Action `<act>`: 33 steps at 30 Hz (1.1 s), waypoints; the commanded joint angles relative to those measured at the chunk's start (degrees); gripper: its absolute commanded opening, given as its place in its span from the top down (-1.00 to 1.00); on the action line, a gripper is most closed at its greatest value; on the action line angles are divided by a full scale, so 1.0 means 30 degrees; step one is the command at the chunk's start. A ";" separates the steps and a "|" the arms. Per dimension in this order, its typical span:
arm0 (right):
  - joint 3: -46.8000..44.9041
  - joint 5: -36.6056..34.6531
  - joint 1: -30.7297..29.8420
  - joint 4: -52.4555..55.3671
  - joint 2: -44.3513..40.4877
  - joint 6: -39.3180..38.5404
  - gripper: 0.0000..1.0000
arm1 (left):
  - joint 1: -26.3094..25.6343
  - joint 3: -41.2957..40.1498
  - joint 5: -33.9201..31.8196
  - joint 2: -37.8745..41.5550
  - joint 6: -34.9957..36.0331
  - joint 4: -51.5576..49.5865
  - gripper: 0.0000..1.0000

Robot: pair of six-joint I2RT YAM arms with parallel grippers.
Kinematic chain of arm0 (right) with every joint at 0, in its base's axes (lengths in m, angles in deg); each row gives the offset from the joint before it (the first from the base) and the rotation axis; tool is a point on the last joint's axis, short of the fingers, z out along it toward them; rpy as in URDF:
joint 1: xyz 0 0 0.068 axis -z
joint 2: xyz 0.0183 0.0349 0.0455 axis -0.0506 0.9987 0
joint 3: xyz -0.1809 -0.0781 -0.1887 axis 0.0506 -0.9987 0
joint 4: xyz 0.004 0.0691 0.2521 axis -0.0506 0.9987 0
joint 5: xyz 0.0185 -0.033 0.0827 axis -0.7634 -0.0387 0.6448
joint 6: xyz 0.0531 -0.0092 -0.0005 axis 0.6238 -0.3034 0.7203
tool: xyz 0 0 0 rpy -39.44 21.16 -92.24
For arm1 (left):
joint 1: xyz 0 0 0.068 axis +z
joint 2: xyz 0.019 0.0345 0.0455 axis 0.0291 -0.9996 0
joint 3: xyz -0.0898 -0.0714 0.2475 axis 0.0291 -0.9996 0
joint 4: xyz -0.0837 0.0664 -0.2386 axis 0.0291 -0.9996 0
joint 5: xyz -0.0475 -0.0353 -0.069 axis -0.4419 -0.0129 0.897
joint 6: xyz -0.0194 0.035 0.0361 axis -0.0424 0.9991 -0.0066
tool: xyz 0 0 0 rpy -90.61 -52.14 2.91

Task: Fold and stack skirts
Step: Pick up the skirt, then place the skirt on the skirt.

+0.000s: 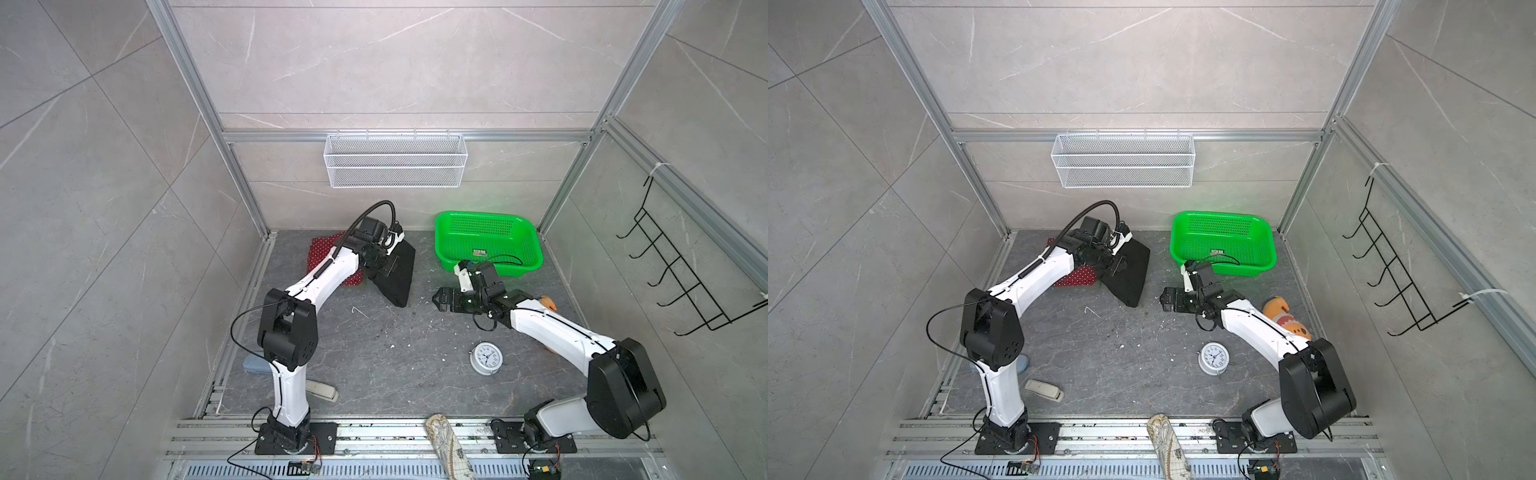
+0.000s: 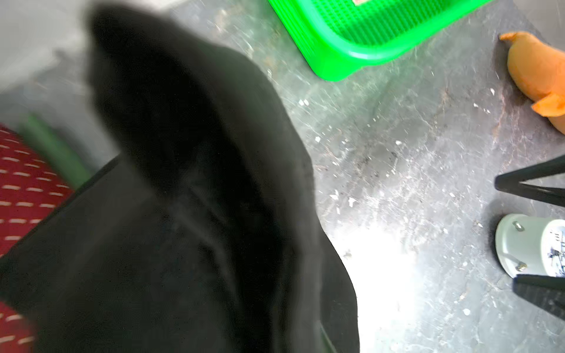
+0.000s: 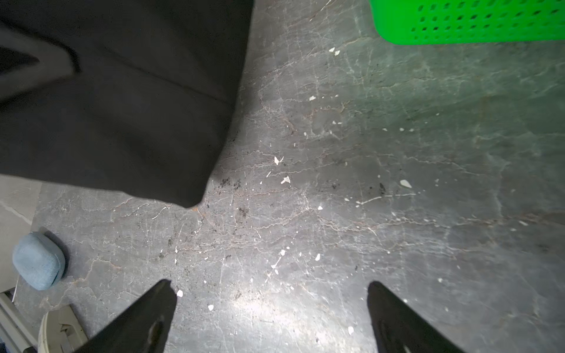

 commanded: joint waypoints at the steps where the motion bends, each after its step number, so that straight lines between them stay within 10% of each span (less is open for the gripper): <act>1: -0.0348 -0.0609 0.0099 0.0405 -0.0618 -0.0335 -1.00 | 0.0647 0.1601 0.0884 0.1477 0.1509 -0.1156 1.00; 33: -0.0939 -0.0380 0.0111 0.0141 0.0157 0.0559 -1.00 | 0.6880 0.7029 0.4704 -0.2475 0.4077 -0.5363 1.00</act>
